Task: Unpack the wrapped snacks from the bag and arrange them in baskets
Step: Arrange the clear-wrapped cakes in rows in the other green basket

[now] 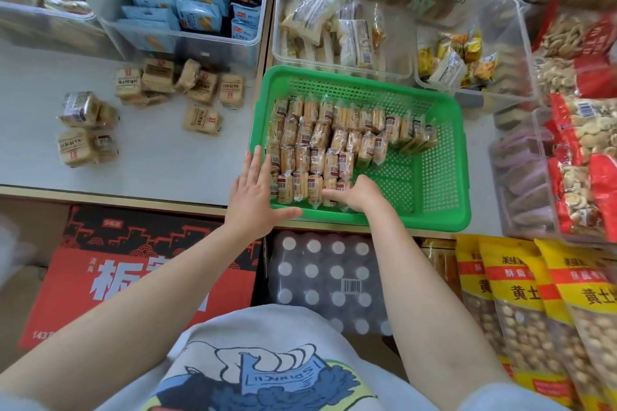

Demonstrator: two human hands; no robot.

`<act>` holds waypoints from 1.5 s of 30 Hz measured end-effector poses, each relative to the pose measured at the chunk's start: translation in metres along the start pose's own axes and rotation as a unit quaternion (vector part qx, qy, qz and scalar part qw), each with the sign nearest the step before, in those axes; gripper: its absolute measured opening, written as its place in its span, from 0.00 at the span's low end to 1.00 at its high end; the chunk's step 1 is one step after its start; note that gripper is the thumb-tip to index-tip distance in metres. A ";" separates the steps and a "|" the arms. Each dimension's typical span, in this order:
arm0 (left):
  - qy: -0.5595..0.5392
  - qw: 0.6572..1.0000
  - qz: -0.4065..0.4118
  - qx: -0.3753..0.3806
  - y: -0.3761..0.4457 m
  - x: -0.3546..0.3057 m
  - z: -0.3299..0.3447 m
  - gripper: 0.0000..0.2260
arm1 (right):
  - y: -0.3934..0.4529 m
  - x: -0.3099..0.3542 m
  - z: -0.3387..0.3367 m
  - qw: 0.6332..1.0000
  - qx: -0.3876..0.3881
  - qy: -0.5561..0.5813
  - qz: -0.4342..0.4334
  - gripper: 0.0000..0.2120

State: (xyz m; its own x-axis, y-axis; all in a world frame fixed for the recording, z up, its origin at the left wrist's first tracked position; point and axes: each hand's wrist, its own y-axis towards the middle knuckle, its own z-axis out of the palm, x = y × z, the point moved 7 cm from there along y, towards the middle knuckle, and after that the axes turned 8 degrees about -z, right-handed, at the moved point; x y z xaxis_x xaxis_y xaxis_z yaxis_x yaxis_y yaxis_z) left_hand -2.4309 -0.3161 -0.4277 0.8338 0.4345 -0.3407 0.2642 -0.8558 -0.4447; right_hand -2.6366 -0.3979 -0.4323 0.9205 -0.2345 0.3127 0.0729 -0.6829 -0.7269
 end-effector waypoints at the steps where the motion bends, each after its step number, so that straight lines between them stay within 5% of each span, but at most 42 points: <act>1: -0.001 1.000 -0.001 0.002 0.000 0.000 0.000 0.56 | 0.003 -0.002 0.001 1.000 0.001 0.010 -0.011 0.42; 3: -0.003 1.000 -0.003 0.003 0.002 0.000 0.000 0.56 | 0.006 -0.009 -0.003 0.999 -0.010 0.038 -0.018 0.30; 8: -0.014 1.000 0.001 0.004 0.003 -0.001 0.000 0.56 | -0.010 -0.019 -0.014 0.986 0.024 0.166 -0.004 0.33; 12: 0.003 1.000 0.026 -0.016 -0.001 -0.006 -0.011 0.51 | -0.028 0.017 -0.038 0.984 -0.112 0.115 -0.071 0.21; 15: -0.103 0.993 0.043 -0.030 -0.015 0.012 -0.029 0.42 | -0.050 0.073 -0.031 0.960 -0.148 0.164 -0.170 0.11; 18: -0.189 0.978 -0.047 -0.080 -0.020 0.077 -0.049 0.32 | -0.058 0.132 -0.006 0.947 -0.125 0.174 -0.241 0.12; 21: -0.201 0.963 -0.174 -0.045 -0.012 0.154 -0.046 0.26 | -0.046 0.186 0.025 0.940 -0.098 0.169 -0.278 0.12; 25: -0.158 0.966 -0.206 0.000 0.009 0.210 -0.035 0.26 | -0.014 0.243 0.075 0.952 -0.019 0.134 -0.276 0.08; 33: -0.078 0.977 -0.173 -0.093 0.065 0.249 -0.046 0.30 | 0.061 0.274 0.088 0.972 -0.066 0.033 -0.221 0.17; 37: -0.071 0.984 -0.128 -0.102 0.103 0.245 -0.048 0.30 | 0.093 0.298 0.092 0.957 -0.107 -0.063 -0.261 0.21; 40: -0.051 0.978 -0.175 -0.099 0.115 0.257 -0.039 0.32 | 0.109 0.312 0.106 0.947 -0.100 -0.115 -0.283 0.26; 45: -0.039 0.980 -0.163 -0.105 0.119 0.256 -0.030 0.32 | 0.116 0.315 0.123 0.934 -0.123 -0.221 -0.251 0.31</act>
State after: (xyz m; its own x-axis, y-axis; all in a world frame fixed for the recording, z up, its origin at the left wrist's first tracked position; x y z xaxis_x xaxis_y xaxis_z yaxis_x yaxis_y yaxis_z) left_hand -2.1716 -0.3151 -0.5429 0.6513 0.7070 -0.2755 0.6106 -0.7039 -0.3628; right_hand -2.2912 -0.4661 -0.4930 0.8664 0.4301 0.2537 0.4981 -0.7809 -0.3769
